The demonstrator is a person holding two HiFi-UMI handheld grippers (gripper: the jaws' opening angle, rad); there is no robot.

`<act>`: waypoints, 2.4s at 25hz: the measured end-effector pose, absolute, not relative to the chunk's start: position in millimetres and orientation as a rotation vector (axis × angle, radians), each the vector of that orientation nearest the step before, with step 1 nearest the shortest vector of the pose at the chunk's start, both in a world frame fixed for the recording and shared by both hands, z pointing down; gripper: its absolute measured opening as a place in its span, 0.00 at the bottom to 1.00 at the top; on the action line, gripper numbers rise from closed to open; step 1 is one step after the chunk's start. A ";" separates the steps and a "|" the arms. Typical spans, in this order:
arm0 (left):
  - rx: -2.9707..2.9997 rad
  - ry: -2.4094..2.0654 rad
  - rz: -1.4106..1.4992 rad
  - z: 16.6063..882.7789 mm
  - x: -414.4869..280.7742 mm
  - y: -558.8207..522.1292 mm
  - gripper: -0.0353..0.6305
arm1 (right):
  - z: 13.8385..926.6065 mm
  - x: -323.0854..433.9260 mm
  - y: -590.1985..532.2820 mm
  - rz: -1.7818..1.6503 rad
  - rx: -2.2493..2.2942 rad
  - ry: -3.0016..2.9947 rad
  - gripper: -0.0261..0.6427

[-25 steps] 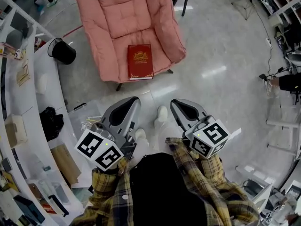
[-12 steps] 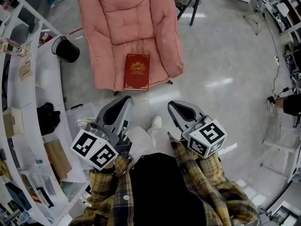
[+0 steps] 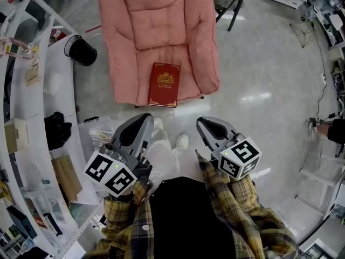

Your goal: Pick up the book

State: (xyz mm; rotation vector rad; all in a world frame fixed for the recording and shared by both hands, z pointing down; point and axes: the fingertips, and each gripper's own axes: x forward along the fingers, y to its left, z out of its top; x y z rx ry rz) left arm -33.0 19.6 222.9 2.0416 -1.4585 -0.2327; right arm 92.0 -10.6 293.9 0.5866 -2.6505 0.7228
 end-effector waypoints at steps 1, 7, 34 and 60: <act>2.044 -1.457 -0.237 222.7 -39.7 14.6 0.06 | 294.8 86.4 -14.5 0.727 0.594 -2.646 0.07; 2.073 -1.409 -0.249 223.8 -80.6 -22.4 0.06 | 295.0 46.3 -42.7 0.729 0.647 -2.624 0.07; 1.973 -1.185 -0.006 402.0 -130.8 -115.9 0.06 | 477.7 -22.2 -127.9 1.005 0.733 -2.319 0.07; 1.926 -1.022 0.209 604.5 -97.1 -114.1 0.06 | 696.3 11.5 -127.1 1.454 0.748 -2.121 0.31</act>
